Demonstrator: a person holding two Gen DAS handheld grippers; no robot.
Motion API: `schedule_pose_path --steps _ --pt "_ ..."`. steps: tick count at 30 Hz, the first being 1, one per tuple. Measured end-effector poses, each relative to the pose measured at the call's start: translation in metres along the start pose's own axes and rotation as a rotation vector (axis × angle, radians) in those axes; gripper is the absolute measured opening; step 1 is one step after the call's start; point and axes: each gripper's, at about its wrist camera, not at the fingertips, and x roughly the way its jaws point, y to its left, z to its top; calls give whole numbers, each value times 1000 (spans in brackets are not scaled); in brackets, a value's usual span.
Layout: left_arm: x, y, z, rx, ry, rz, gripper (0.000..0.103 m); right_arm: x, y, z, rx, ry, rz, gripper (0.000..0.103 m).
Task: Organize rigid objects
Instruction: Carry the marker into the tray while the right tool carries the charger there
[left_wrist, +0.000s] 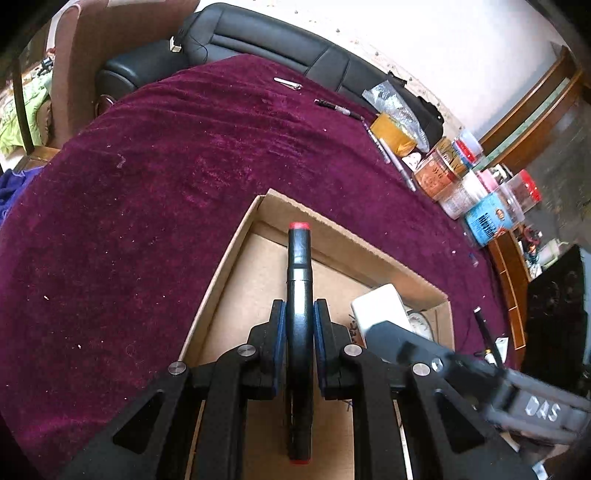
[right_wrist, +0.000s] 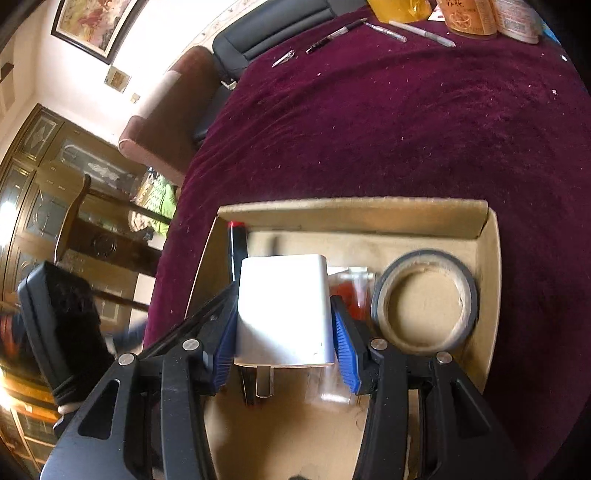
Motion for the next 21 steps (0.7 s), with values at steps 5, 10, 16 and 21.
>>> schedule_pose_path --steps 5,10,16,21 --pt "-22 5 -3 -36 -41 -30 32 -4 -4 5 23 -18 4 50" --pt "-53 9 -12 -65 -91 -36 37 -22 -3 5 0 -55 -4 49" --pt "-98 -15 -41 -27 -162 -55 56 -80 -4 -8 -99 -149 -49 50" --pt "-121 -60 -70 57 -195 -99 63 -147 -39 -41 -134 -223 -110 50"
